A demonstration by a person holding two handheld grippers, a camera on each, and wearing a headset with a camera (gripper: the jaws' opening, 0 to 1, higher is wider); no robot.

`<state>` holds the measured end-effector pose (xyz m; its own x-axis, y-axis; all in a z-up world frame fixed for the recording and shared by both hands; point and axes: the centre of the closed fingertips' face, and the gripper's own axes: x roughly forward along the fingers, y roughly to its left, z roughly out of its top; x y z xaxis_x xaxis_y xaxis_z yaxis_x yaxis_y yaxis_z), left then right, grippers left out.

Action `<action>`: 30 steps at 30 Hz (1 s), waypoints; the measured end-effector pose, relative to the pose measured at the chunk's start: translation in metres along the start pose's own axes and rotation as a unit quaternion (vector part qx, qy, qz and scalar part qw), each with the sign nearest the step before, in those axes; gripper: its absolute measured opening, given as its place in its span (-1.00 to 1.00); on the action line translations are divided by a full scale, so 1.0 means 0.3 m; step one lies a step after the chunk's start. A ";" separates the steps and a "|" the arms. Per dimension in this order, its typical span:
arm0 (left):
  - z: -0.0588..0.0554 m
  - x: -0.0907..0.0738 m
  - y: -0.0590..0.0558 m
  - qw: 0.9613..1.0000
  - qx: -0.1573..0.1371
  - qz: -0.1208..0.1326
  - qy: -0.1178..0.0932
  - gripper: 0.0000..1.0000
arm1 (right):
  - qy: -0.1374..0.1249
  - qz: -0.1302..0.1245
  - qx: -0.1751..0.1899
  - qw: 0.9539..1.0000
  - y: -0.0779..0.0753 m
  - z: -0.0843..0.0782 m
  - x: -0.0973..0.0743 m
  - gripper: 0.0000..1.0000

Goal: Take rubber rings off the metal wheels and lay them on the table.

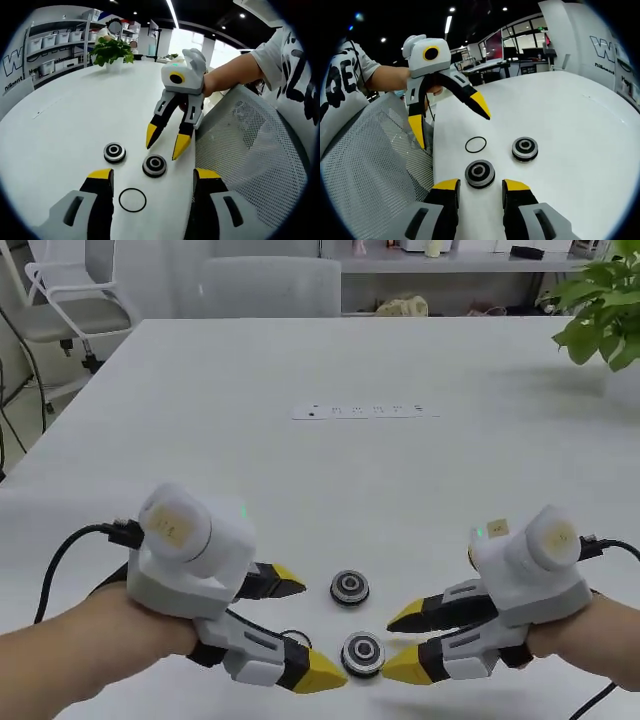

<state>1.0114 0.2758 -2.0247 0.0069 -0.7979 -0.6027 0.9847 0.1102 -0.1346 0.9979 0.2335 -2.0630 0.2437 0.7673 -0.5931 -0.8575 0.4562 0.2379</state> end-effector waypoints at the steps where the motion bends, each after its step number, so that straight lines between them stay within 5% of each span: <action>1: -0.002 0.003 -0.002 1.000 -0.001 -0.002 0.001 0.19 | 0.001 0.000 -0.001 1.000 -0.001 -0.001 0.001 -0.38; 30: -0.024 0.117 -0.023 0.999 0.010 -0.034 0.030 -0.25 | 0.010 0.006 -0.001 1.000 0.006 -0.029 0.020 -0.40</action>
<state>1.0037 0.2513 -2.0505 -0.0702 -0.7657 -0.6394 0.9860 0.0441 -0.1610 0.9940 0.2350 -2.0729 0.2233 0.7638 -0.6056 -0.8610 0.4458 0.2449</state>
